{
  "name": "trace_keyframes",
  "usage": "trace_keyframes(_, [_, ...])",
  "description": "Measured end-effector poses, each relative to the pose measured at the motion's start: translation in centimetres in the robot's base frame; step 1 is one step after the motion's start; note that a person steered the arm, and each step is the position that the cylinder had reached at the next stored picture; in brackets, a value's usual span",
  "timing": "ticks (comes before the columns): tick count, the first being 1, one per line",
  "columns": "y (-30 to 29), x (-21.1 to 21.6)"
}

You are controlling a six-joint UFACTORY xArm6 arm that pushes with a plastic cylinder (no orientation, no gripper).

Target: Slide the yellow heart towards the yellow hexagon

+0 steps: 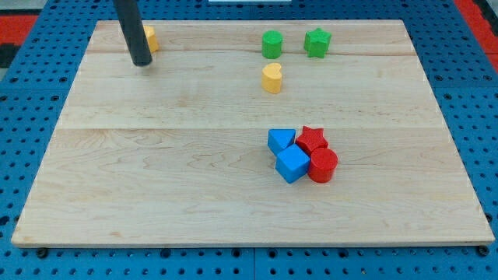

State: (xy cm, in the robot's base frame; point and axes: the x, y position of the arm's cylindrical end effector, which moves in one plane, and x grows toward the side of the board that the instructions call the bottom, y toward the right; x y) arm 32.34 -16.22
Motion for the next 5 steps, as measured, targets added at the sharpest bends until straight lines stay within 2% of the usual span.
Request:
trace_keyframes(1, [7.5,4.4])
trace_keyframes(2, [17.5,7.3])
trace_keyframes(3, [26.4,7.2])
trace_keyframes(4, [27.1,3.8])
trace_keyframes(5, [24.3,2.6])
